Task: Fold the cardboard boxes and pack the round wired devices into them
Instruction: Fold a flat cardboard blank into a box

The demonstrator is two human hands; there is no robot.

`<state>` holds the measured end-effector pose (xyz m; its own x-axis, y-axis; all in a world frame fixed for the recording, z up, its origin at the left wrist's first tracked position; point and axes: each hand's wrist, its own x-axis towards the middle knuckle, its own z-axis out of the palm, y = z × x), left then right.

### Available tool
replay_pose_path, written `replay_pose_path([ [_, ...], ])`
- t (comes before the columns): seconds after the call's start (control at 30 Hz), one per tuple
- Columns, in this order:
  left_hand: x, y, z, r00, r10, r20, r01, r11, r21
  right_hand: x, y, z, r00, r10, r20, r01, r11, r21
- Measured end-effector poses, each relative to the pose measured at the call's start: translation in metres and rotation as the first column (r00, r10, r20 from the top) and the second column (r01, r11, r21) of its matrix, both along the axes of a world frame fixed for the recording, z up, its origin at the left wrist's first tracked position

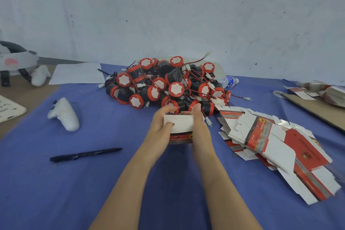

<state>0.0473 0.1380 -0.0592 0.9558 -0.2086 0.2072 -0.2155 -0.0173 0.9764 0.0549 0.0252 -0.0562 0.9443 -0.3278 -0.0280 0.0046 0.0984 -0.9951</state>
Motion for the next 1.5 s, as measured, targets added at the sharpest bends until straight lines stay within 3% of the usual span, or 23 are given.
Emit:
replay_pose_path([
  [0.1,-0.001,-0.002,0.000,0.999,-0.021,-0.047,0.021,1.000,-0.003,-0.007,-0.004,-0.005,0.997,-0.002,0.077,0.009,0.996,-0.085],
  [0.2,0.003,0.003,0.003,0.993,0.089,-0.072,-0.100,0.982,-0.162,-0.007,0.003,0.006,0.976,0.194,0.101,-0.178,0.972,-0.151],
  [0.3,0.010,0.010,0.002,0.977,0.130,-0.166,-0.184,0.910,-0.370,-0.003,-0.002,0.024,0.924,0.359,0.131,-0.363,0.932,0.005],
  [0.37,0.010,0.012,0.002,0.977,0.113,-0.182,-0.179,0.896,-0.407,-0.002,0.000,0.021,0.918,0.358,0.172,-0.365,0.931,0.011],
  [0.43,0.007,0.009,0.002,0.984,0.098,-0.150,-0.147,0.920,-0.365,-0.011,0.003,0.008,0.951,0.252,0.176,-0.241,0.967,-0.082],
  [0.53,0.003,0.004,0.003,0.993,0.110,-0.038,-0.116,0.966,-0.230,-0.008,-0.006,-0.007,0.977,0.150,0.154,-0.146,0.989,-0.039],
  [0.7,-0.001,0.001,0.005,0.981,0.155,0.118,-0.143,0.984,-0.104,-0.008,-0.014,-0.004,0.936,0.351,0.024,-0.352,0.933,0.070],
  [0.9,-0.001,0.005,0.001,0.987,0.133,0.095,-0.132,0.991,-0.017,-0.014,-0.029,0.001,0.899,0.359,-0.251,-0.427,0.844,-0.325],
  [1.0,-0.003,0.002,0.009,0.998,0.026,0.053,-0.026,1.000,-0.001,-0.014,-0.026,0.001,0.933,0.284,-0.222,-0.345,0.883,-0.320],
  [1.07,0.000,0.007,0.011,0.988,-0.153,0.015,0.153,0.988,-0.018,-0.011,-0.024,-0.003,0.967,0.203,-0.151,-0.245,0.901,-0.358],
  [1.13,0.005,0.008,0.013,0.972,-0.229,-0.059,0.220,0.968,-0.122,-0.009,-0.024,-0.005,0.981,0.180,-0.067,-0.192,0.932,-0.307],
  [1.27,0.006,0.011,-0.002,0.975,-0.212,-0.064,0.189,0.947,-0.260,-0.007,-0.025,-0.007,0.977,0.208,0.049,-0.202,0.974,-0.103],
  [1.4,0.011,0.010,-0.010,0.965,-0.237,-0.114,0.223,0.967,-0.124,-0.006,-0.028,-0.011,0.966,0.249,0.063,-0.254,0.963,0.085],
  [1.5,0.008,0.011,-0.015,0.970,-0.205,-0.130,0.205,0.979,-0.019,-0.005,-0.030,-0.011,0.957,0.285,0.055,-0.290,0.948,0.128],
])
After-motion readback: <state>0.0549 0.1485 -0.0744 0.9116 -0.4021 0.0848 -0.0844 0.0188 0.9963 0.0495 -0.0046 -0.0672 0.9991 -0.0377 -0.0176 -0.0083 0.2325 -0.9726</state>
